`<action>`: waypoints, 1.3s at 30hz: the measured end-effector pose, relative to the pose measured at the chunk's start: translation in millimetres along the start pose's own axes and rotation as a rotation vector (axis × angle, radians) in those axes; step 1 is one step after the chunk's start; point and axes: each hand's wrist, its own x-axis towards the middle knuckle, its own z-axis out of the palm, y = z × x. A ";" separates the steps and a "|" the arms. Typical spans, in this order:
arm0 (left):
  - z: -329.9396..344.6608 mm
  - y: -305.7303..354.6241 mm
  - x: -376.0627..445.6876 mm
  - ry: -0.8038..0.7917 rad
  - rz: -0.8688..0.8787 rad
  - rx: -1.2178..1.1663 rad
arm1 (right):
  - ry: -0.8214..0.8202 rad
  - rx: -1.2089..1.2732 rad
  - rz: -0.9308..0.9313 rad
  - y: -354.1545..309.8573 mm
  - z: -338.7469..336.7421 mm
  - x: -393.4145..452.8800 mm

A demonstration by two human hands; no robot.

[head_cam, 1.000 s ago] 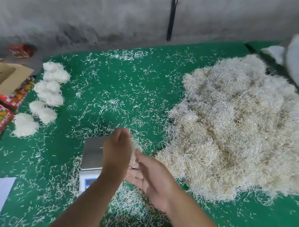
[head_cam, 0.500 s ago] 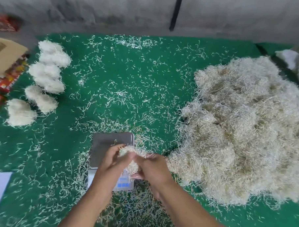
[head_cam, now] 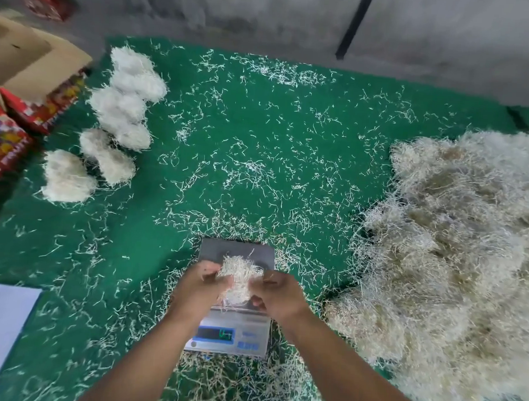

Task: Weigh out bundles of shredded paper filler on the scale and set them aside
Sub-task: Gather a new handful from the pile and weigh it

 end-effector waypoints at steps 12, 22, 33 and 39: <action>-76.0 -30.9 -32.1 0.356 0.025 0.034 | 0.183 0.134 -0.001 44.3 -52.3 -22.7; -99.2 -78.6 -90.4 0.404 -0.041 -0.054 | 0.132 0.163 -0.019 71.5 -63.3 -61.3; -76.3 -80.7 -110.2 0.434 -0.025 -0.123 | 0.111 0.161 -0.086 76.7 -69.9 -75.0; -76.8 -91.5 -115.4 0.434 -0.046 -0.144 | 0.124 0.159 -0.060 87.1 -74.8 -77.8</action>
